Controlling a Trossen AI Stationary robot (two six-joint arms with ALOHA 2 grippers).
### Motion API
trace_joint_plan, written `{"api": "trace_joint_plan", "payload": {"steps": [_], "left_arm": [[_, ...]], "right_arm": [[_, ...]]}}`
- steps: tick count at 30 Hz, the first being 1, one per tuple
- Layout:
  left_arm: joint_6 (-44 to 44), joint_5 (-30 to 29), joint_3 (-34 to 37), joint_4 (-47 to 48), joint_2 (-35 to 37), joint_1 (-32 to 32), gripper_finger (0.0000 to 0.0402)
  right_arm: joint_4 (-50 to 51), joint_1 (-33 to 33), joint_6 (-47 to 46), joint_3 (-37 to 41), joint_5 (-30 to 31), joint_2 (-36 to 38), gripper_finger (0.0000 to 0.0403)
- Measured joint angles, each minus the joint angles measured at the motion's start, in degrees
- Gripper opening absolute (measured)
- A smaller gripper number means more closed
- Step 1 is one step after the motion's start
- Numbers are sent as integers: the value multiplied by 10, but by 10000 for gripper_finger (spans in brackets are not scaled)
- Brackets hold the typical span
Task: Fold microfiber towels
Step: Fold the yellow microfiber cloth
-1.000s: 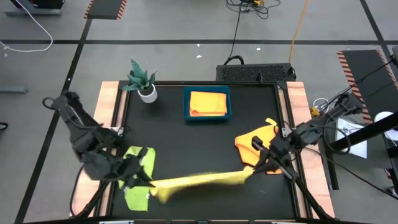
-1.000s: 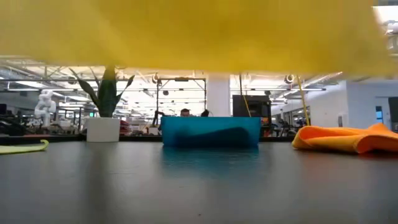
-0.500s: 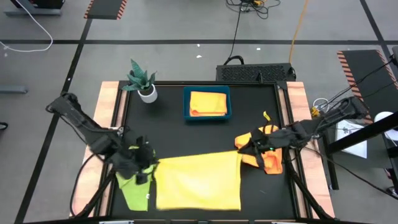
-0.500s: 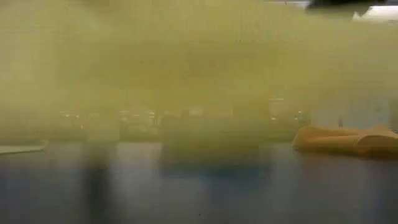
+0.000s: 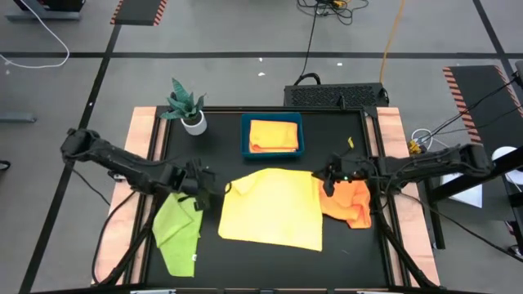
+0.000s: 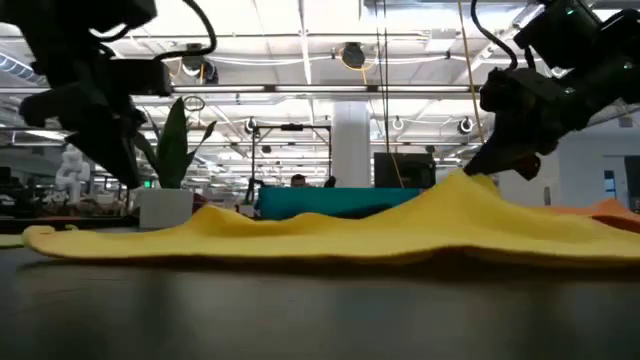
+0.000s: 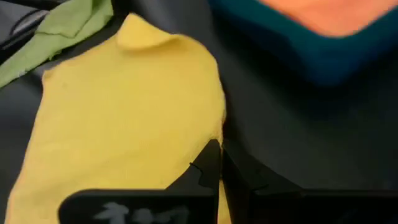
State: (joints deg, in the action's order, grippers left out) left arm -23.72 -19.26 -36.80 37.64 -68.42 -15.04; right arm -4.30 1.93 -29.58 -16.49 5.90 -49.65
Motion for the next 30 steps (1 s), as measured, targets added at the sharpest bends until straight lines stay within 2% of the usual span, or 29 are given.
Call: {"api": "trace_joint_plan", "payload": {"steps": [3,6,13,16,21,26,30], "left_arm": [[30,0,-11,-24,0,23,4],[59,17,-11,-74,0,37,5],[135,60,3,-252,-20,34,66],[201,40,5,-297,-54,14,101],[320,16,0,-378,-162,-15,153],[365,-86,-27,-363,-232,-27,188],[405,-103,-42,-365,-250,-29,201]], "right_arm": [[-20,15,15,-11,-31,0,0],[-18,16,23,-16,-34,0,0],[-10,16,27,-16,-34,0,0],[-10,16,30,-16,-34,0,0],[-14,15,33,-13,-34,0,3],[-15,15,33,-2,-33,0,6],[-14,15,19,5,-36,0,5]]}}
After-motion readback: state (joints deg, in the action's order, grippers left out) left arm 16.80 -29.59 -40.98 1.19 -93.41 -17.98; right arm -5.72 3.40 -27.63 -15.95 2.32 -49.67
